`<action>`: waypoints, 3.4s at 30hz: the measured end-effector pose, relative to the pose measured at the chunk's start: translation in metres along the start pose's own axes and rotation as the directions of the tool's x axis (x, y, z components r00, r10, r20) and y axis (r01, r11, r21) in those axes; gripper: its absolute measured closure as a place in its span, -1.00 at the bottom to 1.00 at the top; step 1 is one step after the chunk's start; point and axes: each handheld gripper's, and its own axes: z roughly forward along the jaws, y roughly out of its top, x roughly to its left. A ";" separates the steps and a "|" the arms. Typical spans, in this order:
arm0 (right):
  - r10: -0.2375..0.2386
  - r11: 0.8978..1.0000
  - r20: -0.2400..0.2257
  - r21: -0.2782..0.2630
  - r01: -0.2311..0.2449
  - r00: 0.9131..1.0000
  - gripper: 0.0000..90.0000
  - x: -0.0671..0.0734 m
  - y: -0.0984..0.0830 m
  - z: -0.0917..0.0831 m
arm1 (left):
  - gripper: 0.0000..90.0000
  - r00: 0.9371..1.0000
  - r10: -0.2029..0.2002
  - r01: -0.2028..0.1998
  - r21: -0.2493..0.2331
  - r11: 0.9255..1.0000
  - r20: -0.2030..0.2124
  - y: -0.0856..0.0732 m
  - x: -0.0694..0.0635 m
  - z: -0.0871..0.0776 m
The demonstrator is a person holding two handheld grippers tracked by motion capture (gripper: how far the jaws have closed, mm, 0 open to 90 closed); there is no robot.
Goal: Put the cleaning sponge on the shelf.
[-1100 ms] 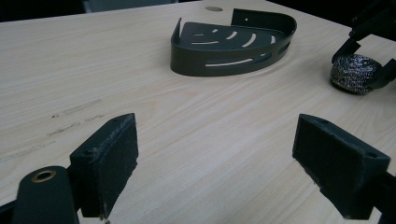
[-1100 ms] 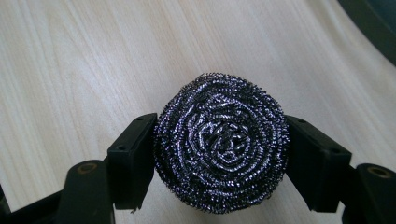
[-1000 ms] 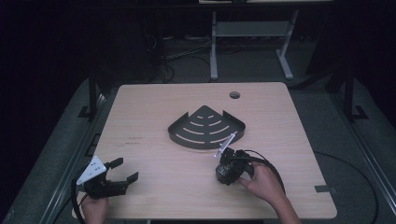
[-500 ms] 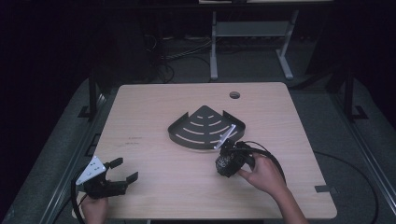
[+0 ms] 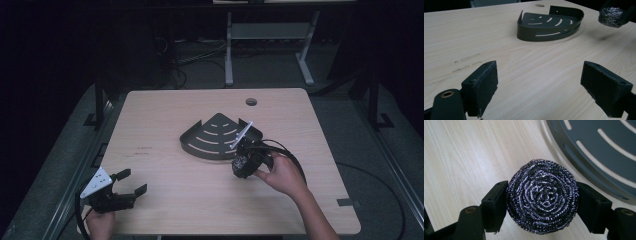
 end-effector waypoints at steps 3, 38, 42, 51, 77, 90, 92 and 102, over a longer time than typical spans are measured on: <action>0.001 1.000 0.000 0.008 -0.001 1.000 -0.33 -0.003 0.002 -0.001 | -0.70 1.000 0.000 0.000 0.000 1.000 0.000 0.000 0.000 0.000; 0.011 1.000 0.000 0.014 -0.011 1.000 -0.33 -0.032 0.038 -0.010 | -0.70 1.000 -0.002 0.002 -0.005 1.000 0.001 0.000 0.001 -0.001; 0.009 0.999 0.012 0.031 -0.009 1.000 -0.33 -0.034 0.042 -0.010 | -0.70 1.000 -0.002 0.002 -0.005 1.000 0.001 0.000 0.001 -0.001; 0.013 0.999 0.014 0.036 -0.013 1.000 -0.33 -0.041 0.053 -0.012 | -0.70 1.000 -0.006 0.006 -0.006 1.000 0.002 0.000 0.001 -0.001; 0.053 0.997 0.012 0.061 -0.053 0.999 -0.33 -0.069 0.077 -0.001 | -0.70 1.000 -0.007 0.007 -0.007 1.000 0.005 0.000 0.002 -0.001; 0.081 0.996 0.012 0.048 -0.081 0.997 -0.34 -0.081 0.087 0.006 | -0.70 1.000 -0.015 0.015 -0.012 1.000 0.006 0.000 0.002 -0.001; 0.082 0.995 0.015 0.051 -0.083 0.997 -0.33 -0.084 0.089 0.011 | -0.70 1.000 -0.011 0.011 -0.012 1.000 0.004 0.000 0.002 -0.002; 0.101 0.993 0.026 0.065 -0.102 0.995 -0.34 -0.091 0.089 0.025 | -0.70 1.000 -0.013 0.013 -0.012 1.000 0.005 0.000 0.002 -0.001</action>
